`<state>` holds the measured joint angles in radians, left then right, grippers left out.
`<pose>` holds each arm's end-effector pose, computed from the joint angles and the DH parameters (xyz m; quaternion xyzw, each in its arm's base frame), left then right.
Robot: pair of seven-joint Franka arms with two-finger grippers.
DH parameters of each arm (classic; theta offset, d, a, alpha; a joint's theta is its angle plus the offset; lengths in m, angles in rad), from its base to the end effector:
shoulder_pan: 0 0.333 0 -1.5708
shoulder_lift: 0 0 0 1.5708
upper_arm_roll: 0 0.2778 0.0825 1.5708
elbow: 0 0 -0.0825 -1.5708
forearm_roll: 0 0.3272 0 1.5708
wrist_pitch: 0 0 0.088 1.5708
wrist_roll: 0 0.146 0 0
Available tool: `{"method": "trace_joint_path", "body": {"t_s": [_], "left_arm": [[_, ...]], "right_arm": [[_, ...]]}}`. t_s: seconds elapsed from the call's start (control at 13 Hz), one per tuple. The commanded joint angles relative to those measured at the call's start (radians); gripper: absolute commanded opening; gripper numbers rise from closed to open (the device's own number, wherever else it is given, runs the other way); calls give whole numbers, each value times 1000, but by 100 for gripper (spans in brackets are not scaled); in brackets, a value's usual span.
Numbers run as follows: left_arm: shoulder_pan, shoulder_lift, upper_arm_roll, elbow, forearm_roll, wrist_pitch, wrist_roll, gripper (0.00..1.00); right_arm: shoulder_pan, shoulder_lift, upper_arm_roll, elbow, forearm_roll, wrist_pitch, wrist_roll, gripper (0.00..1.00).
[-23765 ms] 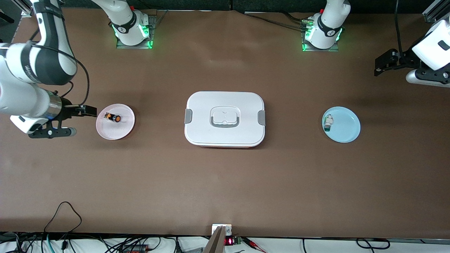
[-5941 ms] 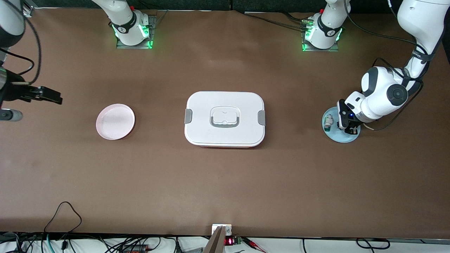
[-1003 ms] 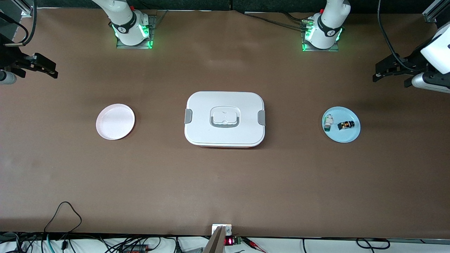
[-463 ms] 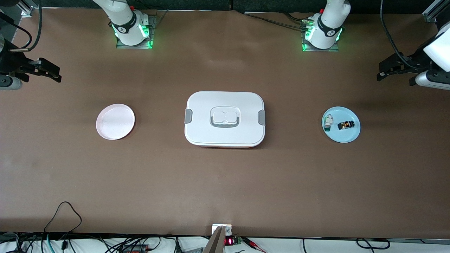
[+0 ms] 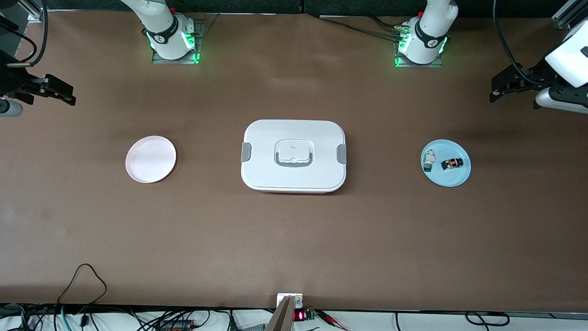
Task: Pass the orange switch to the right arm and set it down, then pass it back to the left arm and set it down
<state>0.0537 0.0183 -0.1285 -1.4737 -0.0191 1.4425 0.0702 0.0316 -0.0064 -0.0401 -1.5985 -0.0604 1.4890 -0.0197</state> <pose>0.4863 -0.0389 0.5672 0.9969 -0.0734 -0.0247 0.0106 0.4820 -0.0134 0.5328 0.9982 0.0047 -0.0519 0.0293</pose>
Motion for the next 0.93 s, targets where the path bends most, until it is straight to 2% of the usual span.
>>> {"method": "trace_joint_path", "body": {"t_s": [0.0,0.85], "left_arm": [[6,-18,-2,-33,19,10,4,100],[11,-11,-3,-25,21,7,13,100]], "right_arm": [[16,0,-12,17,-3,-24,6,100],[16,-3,-12,18,25,-64,6,100]]}}
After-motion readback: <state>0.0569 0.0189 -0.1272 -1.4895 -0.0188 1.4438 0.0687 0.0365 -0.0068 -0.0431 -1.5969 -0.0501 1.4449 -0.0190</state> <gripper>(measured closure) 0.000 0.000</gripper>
